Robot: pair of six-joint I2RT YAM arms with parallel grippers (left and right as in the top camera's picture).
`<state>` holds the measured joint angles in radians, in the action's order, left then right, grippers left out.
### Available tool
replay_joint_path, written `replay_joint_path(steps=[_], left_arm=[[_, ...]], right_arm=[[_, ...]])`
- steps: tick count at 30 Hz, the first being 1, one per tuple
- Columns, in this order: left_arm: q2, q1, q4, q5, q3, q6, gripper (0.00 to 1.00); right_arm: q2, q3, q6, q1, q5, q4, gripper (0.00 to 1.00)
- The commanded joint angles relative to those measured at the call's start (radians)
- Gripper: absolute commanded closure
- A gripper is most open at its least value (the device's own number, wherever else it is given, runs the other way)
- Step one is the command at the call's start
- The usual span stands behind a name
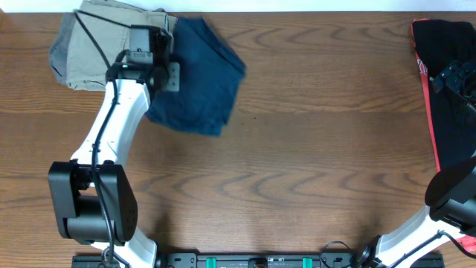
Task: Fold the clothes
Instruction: 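Carry the folded pants onto the khaki pants stack with the left gripper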
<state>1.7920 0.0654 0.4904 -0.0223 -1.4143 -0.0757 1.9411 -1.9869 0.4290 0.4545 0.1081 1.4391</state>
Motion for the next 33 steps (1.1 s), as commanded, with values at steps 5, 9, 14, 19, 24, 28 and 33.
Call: replay_joint_path(steps=[5,9,14,19,24,28,33], left_arm=[[0.003,-0.067,-0.139,0.121,-0.068,-0.071,0.94],[0.003,-0.083,-0.179,0.121,-0.090,-0.132,0.94],[0.003,-0.094,-0.203,0.145,-0.132,-0.153,0.94],[0.003,-0.102,-0.213,0.147,-0.167,-0.151,0.94],[0.003,-0.102,-0.217,0.154,-0.178,-0.099,0.94],[0.002,-0.102,-0.251,0.166,-0.183,0.009,0.94],[0.002,-0.102,-0.298,0.166,-0.183,0.101,0.94]], right_arm=[[0.008,-0.006,0.011,0.003,0.007,0.000,0.01],[0.008,-0.006,0.011,0.003,0.007,0.001,0.01],[0.008,-0.006,0.011,0.003,0.007,0.001,0.01],[0.008,-0.006,0.011,0.003,0.007,0.000,0.01],[0.008,-0.006,0.011,0.003,0.007,0.001,0.01],[0.008,-0.006,0.011,0.003,0.007,0.001,0.01],[0.008,-0.006,0.011,0.003,0.007,0.000,0.01]])
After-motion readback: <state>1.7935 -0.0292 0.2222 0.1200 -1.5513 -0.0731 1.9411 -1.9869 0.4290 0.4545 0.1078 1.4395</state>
